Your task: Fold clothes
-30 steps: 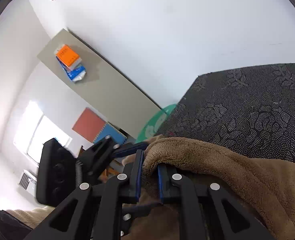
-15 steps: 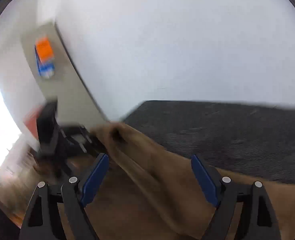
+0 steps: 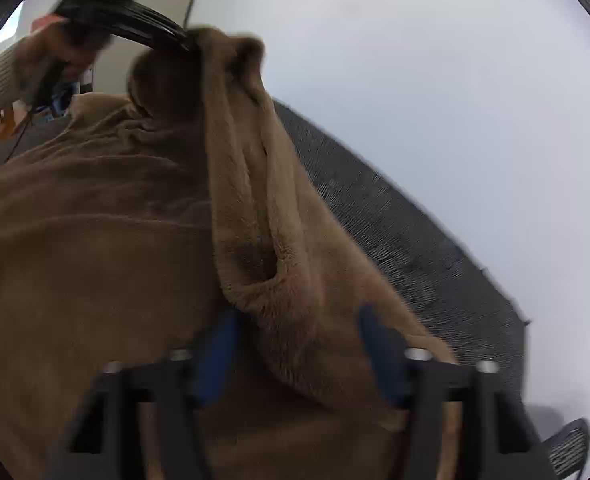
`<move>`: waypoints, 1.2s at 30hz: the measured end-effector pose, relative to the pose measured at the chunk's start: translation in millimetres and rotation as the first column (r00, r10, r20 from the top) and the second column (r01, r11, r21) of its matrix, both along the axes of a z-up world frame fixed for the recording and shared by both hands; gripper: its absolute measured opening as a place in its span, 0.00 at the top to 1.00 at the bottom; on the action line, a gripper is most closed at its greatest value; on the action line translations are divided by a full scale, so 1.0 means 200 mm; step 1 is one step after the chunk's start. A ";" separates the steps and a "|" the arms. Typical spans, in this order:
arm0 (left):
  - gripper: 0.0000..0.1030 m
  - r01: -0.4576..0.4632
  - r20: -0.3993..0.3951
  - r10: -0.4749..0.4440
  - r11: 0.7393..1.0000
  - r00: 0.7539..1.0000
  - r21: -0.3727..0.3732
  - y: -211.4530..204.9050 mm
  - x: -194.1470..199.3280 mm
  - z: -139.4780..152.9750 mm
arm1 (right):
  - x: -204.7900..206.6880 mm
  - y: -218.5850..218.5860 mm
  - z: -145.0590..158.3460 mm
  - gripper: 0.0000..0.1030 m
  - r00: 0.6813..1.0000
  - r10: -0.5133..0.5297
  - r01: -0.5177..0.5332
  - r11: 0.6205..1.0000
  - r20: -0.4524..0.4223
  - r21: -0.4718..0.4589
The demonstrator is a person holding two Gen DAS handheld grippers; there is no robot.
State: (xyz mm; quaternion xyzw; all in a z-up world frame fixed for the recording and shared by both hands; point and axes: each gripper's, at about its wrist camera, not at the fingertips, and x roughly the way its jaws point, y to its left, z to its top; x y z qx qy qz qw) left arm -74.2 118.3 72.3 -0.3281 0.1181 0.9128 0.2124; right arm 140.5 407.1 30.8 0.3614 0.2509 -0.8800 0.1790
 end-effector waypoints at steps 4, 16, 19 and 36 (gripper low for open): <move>0.87 -0.022 -0.010 0.022 1.000 1.000 -0.004 -0.02 -0.06 0.00 | -0.15 0.02 0.08 0.82 0.992 -0.108 0.108 0.994 -0.066 -0.012; 0.84 -0.082 0.146 0.090 0.995 0.985 -0.063 0.09 -0.56 -0.29 | -0.79 0.04 0.01 0.83 0.937 -0.340 0.344 0.938 -0.084 0.047; 0.80 -0.045 0.189 0.080 0.982 0.979 -0.183 0.15 -0.63 -0.43 | -0.88 0.05 -0.10 0.82 0.935 -0.354 0.355 0.931 -0.028 0.082; 0.22 -0.188 0.235 0.203 0.979 0.951 -0.084 -0.27 -0.57 -0.29 | -0.54 0.35 0.14 0.35 0.879 -0.477 0.469 0.870 -0.021 -0.149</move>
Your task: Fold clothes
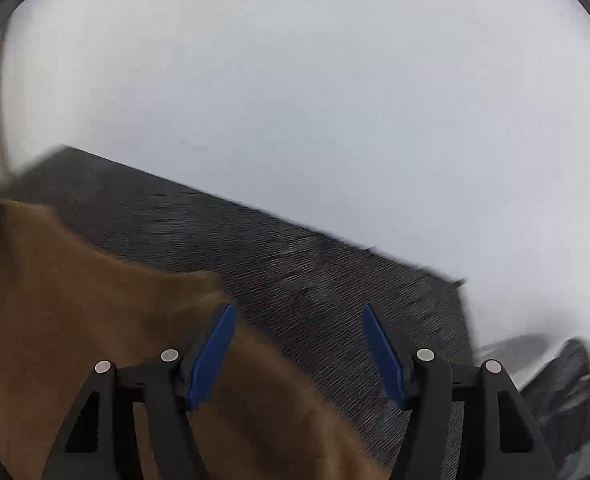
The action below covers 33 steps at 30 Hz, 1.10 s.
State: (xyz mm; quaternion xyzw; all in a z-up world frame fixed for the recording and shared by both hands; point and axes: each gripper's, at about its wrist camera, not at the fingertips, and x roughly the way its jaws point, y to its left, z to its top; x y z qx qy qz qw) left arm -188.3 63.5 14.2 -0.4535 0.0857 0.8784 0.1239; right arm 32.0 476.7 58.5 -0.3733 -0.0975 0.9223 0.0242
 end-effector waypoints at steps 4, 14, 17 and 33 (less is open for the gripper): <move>0.21 0.007 -0.015 -0.008 1.000 1.000 -0.018 -0.10 0.11 0.04 | 0.08 -0.01 -0.10 0.35 0.990 0.081 -0.057 0.978 0.112 -0.200; 0.17 -0.059 -0.018 0.056 0.965 0.998 -0.254 -0.16 0.14 -0.16 | -0.02 0.10 -0.31 0.35 0.981 0.010 0.042 0.964 0.194 -0.263; 0.14 -0.129 -0.056 0.118 0.955 0.991 -0.266 -0.21 0.14 -0.16 | -0.03 0.03 -0.31 0.35 0.985 -0.003 0.027 0.990 0.175 -0.138; 0.14 -0.482 0.370 0.338 0.763 0.865 0.431 -1.16 0.76 -0.08 | -0.05 0.03 -0.31 0.23 0.986 -0.029 0.047 0.993 0.162 -0.113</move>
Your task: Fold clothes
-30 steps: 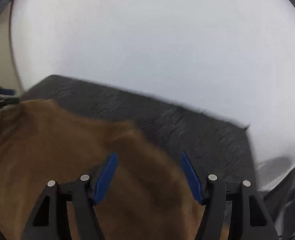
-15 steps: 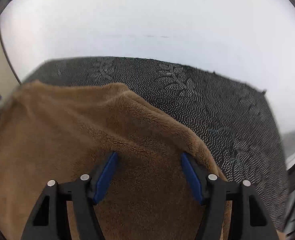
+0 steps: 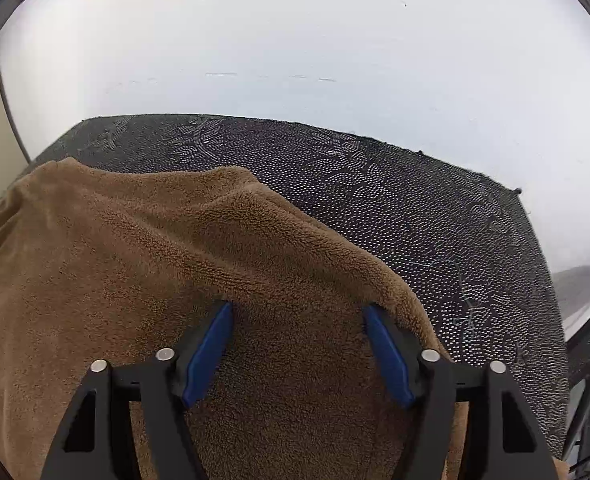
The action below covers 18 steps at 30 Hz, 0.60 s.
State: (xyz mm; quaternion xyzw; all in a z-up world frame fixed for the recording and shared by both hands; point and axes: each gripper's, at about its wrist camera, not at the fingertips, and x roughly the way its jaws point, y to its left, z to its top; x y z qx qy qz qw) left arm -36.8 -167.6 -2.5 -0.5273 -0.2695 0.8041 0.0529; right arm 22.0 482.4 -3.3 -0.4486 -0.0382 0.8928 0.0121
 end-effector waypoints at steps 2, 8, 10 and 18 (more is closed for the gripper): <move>0.14 -0.048 0.025 0.046 0.991 0.999 0.123 -0.10 0.14 -0.03 | -0.01 0.00 0.00 0.21 1.000 -0.010 0.010 1.000 0.002 0.003; 0.14 -0.153 0.070 0.138 0.933 0.988 0.326 -0.24 0.43 -0.08 | -0.01 0.02 -0.02 0.20 1.000 -0.018 0.018 1.000 0.005 -0.005; 0.14 -0.158 0.064 0.145 0.931 0.987 0.329 -0.25 0.47 -0.08 | -0.01 0.02 -0.02 0.20 1.000 -0.019 0.019 1.000 0.004 0.000; 0.13 -0.058 -0.131 0.076 0.989 0.988 0.135 -0.12 0.13 0.03 | -0.02 0.02 -0.04 0.20 1.000 -0.020 0.020 1.000 0.004 0.003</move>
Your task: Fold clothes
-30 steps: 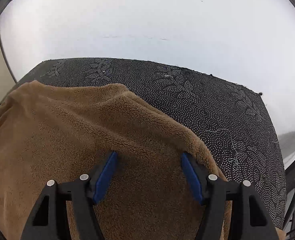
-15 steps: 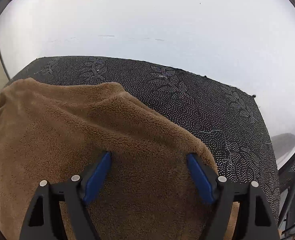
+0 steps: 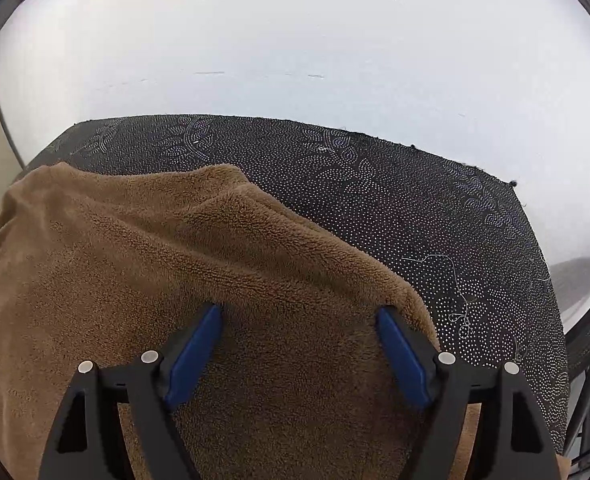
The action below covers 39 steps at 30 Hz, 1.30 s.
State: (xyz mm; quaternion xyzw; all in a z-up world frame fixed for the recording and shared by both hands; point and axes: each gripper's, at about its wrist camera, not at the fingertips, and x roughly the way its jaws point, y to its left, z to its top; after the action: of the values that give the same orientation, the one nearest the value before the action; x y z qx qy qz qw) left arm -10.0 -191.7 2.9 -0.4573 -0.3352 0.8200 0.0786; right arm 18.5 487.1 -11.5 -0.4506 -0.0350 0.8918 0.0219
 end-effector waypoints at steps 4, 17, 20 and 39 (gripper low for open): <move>0.13 0.077 -0.035 -0.081 0.992 0.996 -0.102 0.11 -0.20 -0.01 | 0.01 0.00 0.00 0.20 1.000 -0.001 0.001 1.000 0.000 0.000; 0.52 0.122 0.099 -0.115 0.990 0.988 -0.072 0.21 -0.25 -0.21 | 0.04 -0.03 0.03 0.20 1.000 -0.002 0.002 1.000 0.000 -0.001; 0.79 0.046 0.051 -0.042 0.997 0.998 -0.065 0.14 -0.17 -0.17 | 0.04 -0.04 0.03 0.20 1.000 -0.003 0.003 1.000 0.000 0.000; 0.71 -0.101 -0.033 0.096 0.963 0.995 -0.248 0.02 -0.13 -0.11 | 0.02 -0.03 0.02 0.20 1.000 -0.004 0.004 1.000 0.001 -0.002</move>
State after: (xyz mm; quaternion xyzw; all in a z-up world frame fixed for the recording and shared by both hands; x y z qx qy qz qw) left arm -35.0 -187.5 -18.5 -0.4377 -0.2508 0.8633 -0.0169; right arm 21.7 481.6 -6.9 -0.4509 -0.0335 0.8916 0.0231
